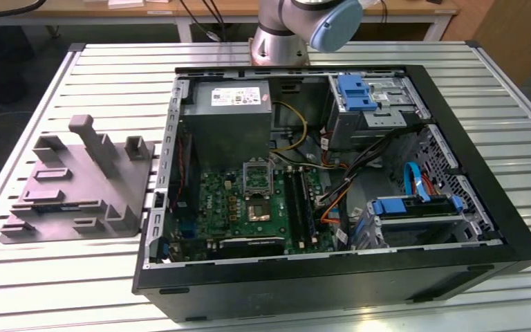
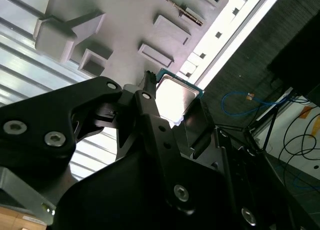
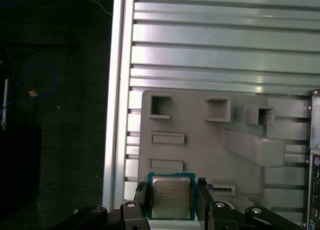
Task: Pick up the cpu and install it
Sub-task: 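Pick up the cpu and move it towards the insertion slot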
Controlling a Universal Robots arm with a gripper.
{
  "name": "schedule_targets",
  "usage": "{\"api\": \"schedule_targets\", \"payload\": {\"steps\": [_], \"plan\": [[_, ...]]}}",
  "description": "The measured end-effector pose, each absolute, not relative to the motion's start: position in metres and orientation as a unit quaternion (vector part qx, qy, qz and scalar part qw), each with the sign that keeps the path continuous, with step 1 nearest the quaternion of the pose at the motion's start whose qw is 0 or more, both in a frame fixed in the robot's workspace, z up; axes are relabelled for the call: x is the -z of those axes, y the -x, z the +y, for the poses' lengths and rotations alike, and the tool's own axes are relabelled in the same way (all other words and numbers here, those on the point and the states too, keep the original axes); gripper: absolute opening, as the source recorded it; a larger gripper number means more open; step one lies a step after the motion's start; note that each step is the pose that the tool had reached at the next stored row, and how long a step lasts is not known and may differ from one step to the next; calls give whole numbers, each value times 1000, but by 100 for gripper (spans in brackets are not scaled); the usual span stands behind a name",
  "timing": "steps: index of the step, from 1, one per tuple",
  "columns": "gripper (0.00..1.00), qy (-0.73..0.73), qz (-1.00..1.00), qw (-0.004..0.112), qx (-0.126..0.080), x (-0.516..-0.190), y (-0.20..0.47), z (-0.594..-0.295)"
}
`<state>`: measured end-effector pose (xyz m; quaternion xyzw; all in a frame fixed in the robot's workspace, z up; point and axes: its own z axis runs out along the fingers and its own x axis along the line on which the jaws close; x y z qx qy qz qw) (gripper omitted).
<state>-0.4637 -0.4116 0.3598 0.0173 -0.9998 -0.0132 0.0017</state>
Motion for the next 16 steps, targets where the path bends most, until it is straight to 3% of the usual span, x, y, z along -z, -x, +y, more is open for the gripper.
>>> {"api": "schedule_targets", "payload": {"steps": [16], "plan": [[47,-17,-1000,2,13,-372,464,-412]]}}
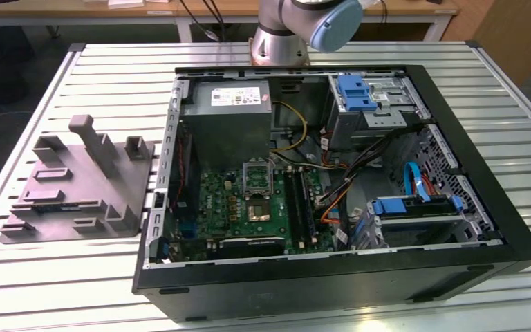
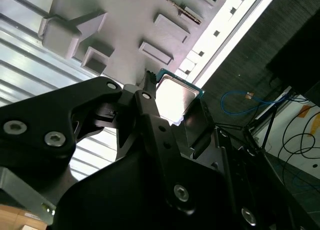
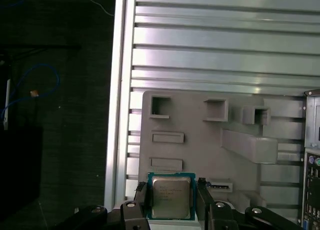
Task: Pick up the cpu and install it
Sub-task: 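Pick up the cpu and move it towards the insertion slot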
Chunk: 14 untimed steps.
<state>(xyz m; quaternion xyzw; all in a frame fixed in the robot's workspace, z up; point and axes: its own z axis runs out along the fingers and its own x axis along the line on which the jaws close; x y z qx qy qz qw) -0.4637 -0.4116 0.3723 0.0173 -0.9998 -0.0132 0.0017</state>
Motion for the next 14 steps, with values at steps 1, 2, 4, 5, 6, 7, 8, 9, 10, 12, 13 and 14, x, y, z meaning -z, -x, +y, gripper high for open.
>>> {"api": "schedule_targets", "payload": {"steps": [1,2,4,5,6,7,8,9,10,12,13,14], "plan": [[47,-17,-1000,2,13,-373,464,-412],[47,-17,-1000,2,13,-374,464,-412],[47,-17,-1000,2,13,-375,464,-412],[47,-17,-1000,2,13,-376,464,-412],[47,-17,-1000,2,13,-377,464,-412],[47,-17,-1000,2,13,-377,464,-412],[47,-17,-1000,2,13,-377,464,-412],[47,-15,-1000,1,13,-377,464,-412],[47,-12,-1000,1,13,-377,464,-412],[47,-9,-1000,2,13,-378,464,-412],[47,-9,-1000,2,13,-378,464,-412],[47,-9,-1000,2,13,-379,464,-412]]}}
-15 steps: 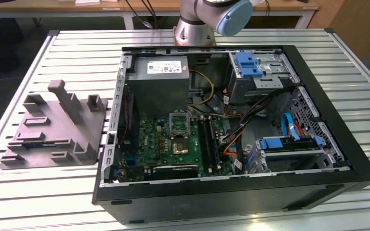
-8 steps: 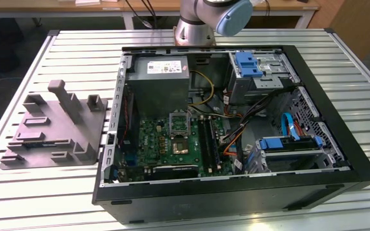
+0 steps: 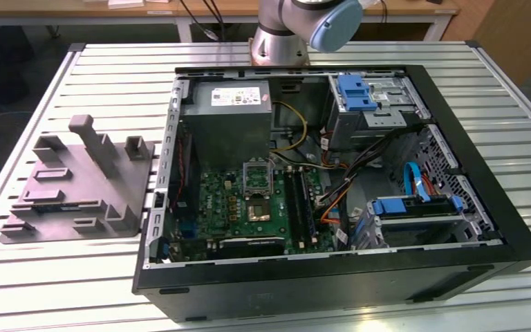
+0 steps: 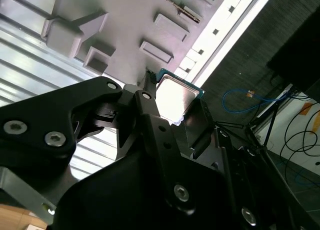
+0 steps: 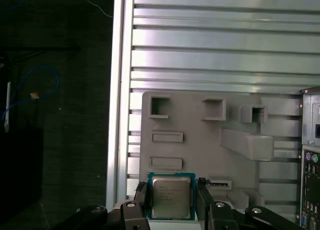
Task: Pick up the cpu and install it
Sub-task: 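Pick up the cpu and move it towards the insertion slot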
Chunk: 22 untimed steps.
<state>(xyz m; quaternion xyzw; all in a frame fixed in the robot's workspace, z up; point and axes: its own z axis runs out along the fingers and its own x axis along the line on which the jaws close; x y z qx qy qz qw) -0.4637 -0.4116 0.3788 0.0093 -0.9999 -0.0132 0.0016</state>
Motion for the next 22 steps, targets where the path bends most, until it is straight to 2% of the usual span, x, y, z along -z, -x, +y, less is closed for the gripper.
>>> {"api": "schedule_targets", "payload": {"steps": [22], "plan": [[47,-9,-1000,2,13,-382,452,-415]]}}
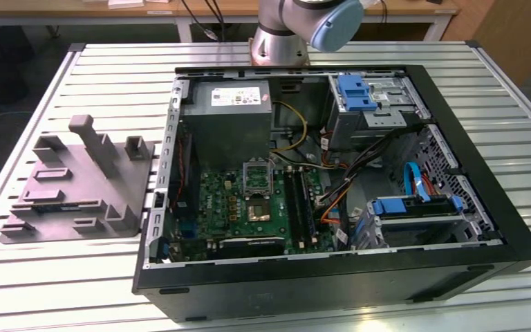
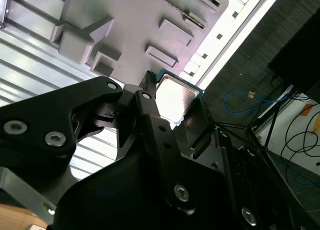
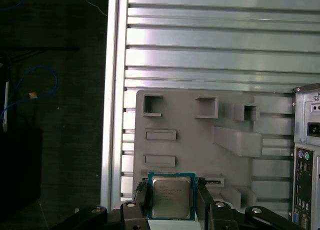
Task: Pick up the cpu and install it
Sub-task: 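Pick up the cpu and move it towards the insertion slot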
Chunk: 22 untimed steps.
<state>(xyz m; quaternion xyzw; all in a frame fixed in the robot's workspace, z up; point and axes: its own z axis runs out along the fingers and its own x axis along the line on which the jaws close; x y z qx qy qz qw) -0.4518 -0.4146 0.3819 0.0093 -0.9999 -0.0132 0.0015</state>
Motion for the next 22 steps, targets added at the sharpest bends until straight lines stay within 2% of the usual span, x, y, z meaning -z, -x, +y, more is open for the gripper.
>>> {"api": "schedule_targets", "payload": {"steps": [22], "plan": [[47,-9,-1000,1,13,-382,442,-415]]}}
